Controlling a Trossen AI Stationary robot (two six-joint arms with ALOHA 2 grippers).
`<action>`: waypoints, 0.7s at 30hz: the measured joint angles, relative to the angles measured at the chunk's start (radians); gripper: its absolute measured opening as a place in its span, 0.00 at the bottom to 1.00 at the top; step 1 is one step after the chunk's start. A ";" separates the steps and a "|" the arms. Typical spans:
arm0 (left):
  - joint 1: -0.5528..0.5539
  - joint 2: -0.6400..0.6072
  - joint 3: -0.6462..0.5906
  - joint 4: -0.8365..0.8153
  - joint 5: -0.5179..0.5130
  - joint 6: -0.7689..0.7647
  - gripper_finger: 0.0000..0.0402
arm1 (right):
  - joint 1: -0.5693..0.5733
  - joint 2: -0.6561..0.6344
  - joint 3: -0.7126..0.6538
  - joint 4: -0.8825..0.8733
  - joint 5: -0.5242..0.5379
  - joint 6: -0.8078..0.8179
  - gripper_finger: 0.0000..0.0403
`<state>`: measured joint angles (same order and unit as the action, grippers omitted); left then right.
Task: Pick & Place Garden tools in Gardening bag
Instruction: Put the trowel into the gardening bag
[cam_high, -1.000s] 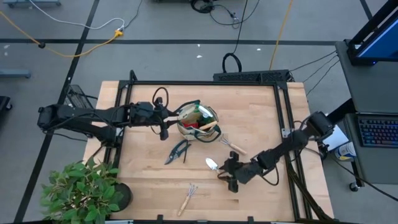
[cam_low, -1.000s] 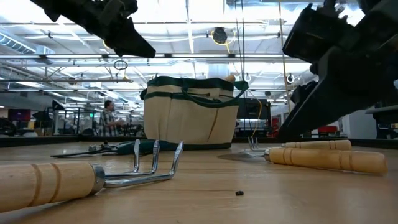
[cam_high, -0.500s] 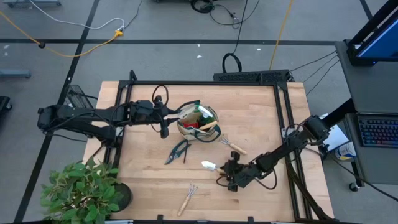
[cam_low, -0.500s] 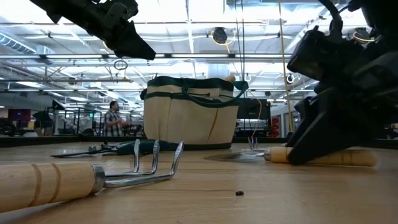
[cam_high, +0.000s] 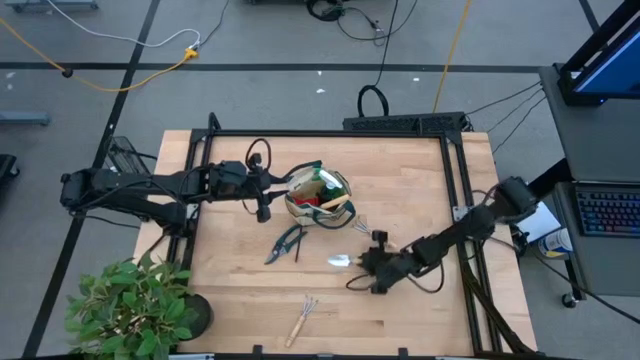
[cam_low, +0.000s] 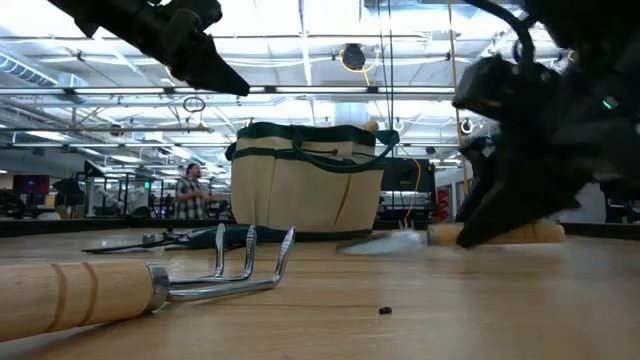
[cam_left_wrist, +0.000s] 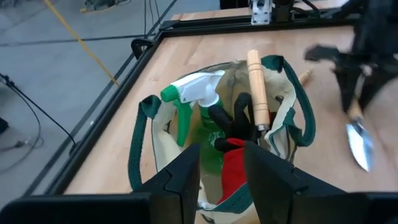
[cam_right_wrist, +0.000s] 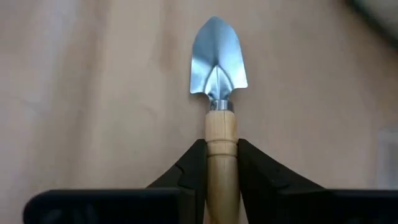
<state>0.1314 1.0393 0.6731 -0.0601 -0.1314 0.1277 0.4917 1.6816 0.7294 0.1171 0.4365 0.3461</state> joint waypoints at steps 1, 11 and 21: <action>0.000 0.000 0.000 -0.001 0.000 0.019 0.32 | -0.013 -0.029 -0.003 -0.003 -0.023 -0.025 0.14; -0.010 0.054 0.000 -0.004 0.191 0.098 0.32 | -0.200 -0.377 0.035 -0.025 -0.110 -0.426 0.15; -0.043 0.246 0.000 0.205 0.111 0.144 0.32 | -0.474 -0.349 0.378 -0.388 -0.436 -0.796 0.15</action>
<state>0.0883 1.2858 0.6734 0.1452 -0.0207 0.2722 0.0173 1.3328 1.1075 -0.2709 0.0000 -0.4496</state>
